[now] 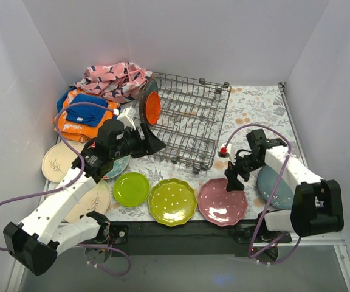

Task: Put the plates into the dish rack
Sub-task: Grab a plate with the right arm

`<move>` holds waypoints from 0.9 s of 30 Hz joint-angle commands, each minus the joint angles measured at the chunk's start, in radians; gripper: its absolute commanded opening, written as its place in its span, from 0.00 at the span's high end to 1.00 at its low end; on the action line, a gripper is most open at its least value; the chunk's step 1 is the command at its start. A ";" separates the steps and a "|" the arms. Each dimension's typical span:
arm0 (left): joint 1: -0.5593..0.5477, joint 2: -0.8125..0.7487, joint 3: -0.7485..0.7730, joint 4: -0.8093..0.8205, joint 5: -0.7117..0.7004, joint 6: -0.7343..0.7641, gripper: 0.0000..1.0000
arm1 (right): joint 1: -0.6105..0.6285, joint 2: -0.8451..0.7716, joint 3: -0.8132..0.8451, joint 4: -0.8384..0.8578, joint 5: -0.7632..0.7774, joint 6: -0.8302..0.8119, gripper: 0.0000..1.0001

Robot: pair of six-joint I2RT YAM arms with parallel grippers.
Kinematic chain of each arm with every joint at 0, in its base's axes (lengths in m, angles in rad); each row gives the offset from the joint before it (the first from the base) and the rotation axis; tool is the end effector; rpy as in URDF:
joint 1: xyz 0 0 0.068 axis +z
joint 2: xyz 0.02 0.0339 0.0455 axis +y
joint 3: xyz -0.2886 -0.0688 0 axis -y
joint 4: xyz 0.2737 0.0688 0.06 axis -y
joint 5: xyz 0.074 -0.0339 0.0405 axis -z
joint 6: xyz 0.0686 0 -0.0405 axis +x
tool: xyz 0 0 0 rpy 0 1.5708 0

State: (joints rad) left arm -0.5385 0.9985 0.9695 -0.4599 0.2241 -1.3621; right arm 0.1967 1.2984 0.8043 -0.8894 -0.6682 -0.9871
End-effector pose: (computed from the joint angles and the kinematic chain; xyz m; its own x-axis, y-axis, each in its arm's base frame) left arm 0.2183 -0.1482 0.3420 -0.7375 -0.6705 -0.0808 -0.2559 0.3882 -0.8853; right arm 0.2227 0.0877 0.1889 -0.3086 -0.7294 -0.6106 -0.9509 0.2516 0.1801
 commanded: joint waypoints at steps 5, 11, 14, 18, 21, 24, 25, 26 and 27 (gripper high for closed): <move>-0.001 -0.052 -0.069 0.066 0.127 -0.072 0.33 | -0.005 0.165 0.113 0.062 0.028 0.099 0.13; -0.001 -0.052 -0.100 0.096 0.167 -0.098 0.33 | -0.006 0.282 0.136 0.076 0.067 0.111 0.20; -0.001 -0.049 -0.112 0.116 0.193 -0.104 0.32 | -0.005 0.312 0.122 0.079 0.062 0.102 0.26; 0.000 -0.029 -0.127 0.156 0.245 -0.114 0.33 | -0.005 0.351 0.104 0.086 0.059 0.091 0.38; -0.002 -0.009 -0.135 0.184 0.274 -0.121 0.32 | -0.005 0.367 0.093 0.087 0.053 0.082 0.43; -0.002 0.003 -0.150 0.220 0.317 -0.130 0.33 | -0.005 0.378 0.079 0.090 0.056 0.074 0.51; -0.002 0.009 -0.156 0.234 0.340 -0.135 0.32 | -0.005 0.380 0.076 0.092 0.059 0.074 0.55; 0.000 0.009 -0.172 0.269 0.356 -0.146 0.32 | -0.005 0.386 0.073 0.095 0.062 0.073 0.60; -0.001 0.012 -0.181 0.286 0.368 -0.153 0.32 | -0.005 0.387 0.069 0.096 0.068 0.073 0.62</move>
State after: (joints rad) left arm -0.5385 1.0077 0.8272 -0.2668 0.4969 -1.4864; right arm 0.1959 1.6550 0.9031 -0.8013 -0.6159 -0.8982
